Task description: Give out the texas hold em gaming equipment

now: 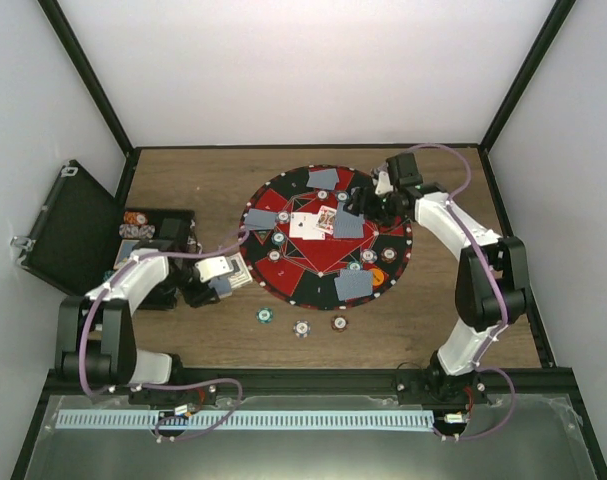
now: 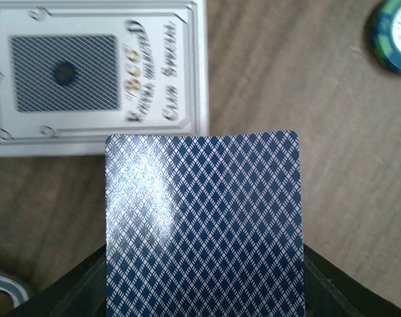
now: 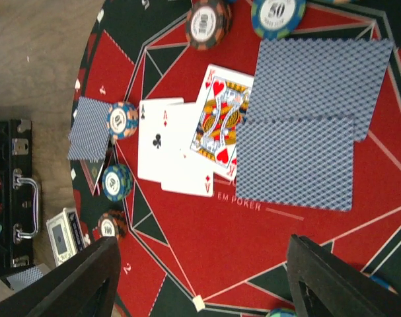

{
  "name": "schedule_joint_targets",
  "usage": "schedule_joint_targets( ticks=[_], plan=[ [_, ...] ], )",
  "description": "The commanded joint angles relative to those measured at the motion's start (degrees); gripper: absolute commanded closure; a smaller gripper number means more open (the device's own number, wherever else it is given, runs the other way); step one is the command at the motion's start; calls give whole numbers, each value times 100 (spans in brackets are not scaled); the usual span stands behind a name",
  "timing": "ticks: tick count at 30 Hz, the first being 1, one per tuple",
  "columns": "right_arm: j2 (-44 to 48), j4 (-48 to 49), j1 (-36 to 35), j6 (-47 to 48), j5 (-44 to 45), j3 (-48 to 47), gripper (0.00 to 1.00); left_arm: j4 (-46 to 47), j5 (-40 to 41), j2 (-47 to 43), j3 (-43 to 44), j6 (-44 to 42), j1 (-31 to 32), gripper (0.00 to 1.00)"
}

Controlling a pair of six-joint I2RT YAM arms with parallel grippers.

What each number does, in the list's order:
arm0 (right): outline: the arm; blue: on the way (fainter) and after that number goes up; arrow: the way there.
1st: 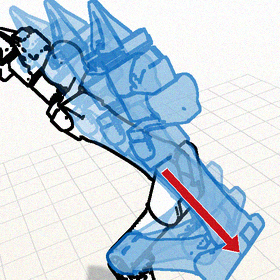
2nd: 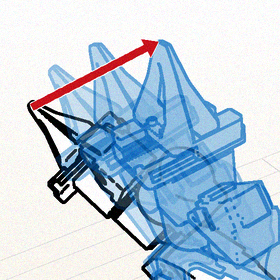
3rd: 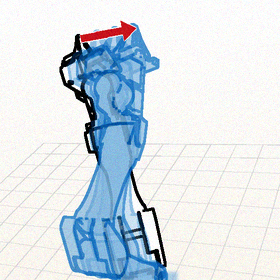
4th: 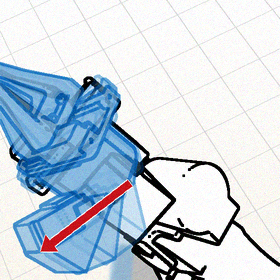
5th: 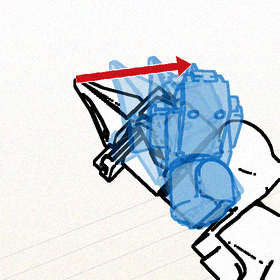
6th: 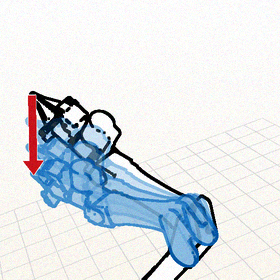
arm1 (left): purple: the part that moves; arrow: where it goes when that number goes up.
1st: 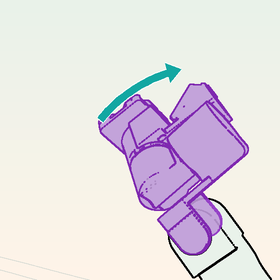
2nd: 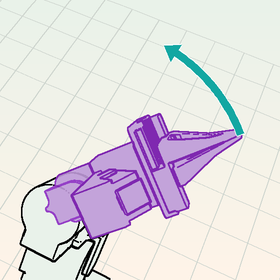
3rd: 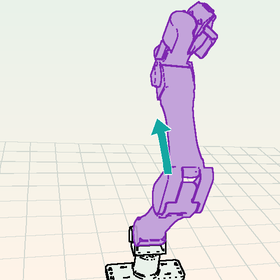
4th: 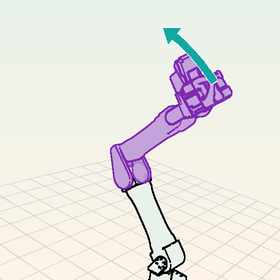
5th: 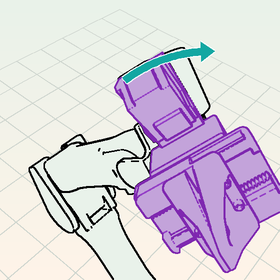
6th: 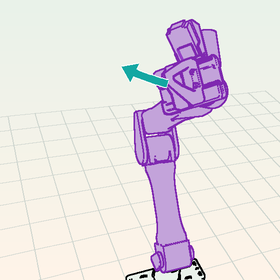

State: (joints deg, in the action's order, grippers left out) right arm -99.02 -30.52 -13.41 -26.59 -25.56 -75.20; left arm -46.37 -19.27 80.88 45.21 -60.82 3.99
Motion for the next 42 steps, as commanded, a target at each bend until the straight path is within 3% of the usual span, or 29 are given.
schedule_joint_targets(
  ticks=[1,7,9,11,14,18,19,20,26,31,33,37,42],
  plan=[
    [302,-97,-111,-27,170,269,27,-114,-97,-545,-393,-342,-21,96],
    [509,-21,-186,-88,178,484,16,22,-128,-615,-798,-272,278,93],
    [596,-2,-190,-86,221,548,9,183,-39,-488,-848,-117,426,86],
    [690,-1,-194,-67,282,590,4,329,0,-416,-892,-61,508,62],
    [779,-42,-183,-49,321,603,3,433,55,-354,-937,-31,538,37],
    [861,-64,-189,-71,318,569,2,544,219,-383,-1014,-27,537,17],
    [874,-73,-188,-85,322,549,1,562,260,-411,-1025,-28,539,6],
    [888,-84,-192,-93,331,524,0,560,313,-444,-1053,-32,535,1],
    [999,-163,-187,-67,569,331,0,108,260,-523,-813,46,533,0],
    [1253,-5,-180,-40,1556,305,0,55,-549,-755,166,755,363,0],
    [1387,184,-183,-63,2389,462,0,872,-698,-876,308,1623,280,0],
    [1834,1310,-186,239,3875,1356,0,3424,-225,-965,-69,3470,80,0],
    [2250,3308,-182,989,5397,2809,0,6658,668,-526,-1153,4489,-14,0]
  ],
)
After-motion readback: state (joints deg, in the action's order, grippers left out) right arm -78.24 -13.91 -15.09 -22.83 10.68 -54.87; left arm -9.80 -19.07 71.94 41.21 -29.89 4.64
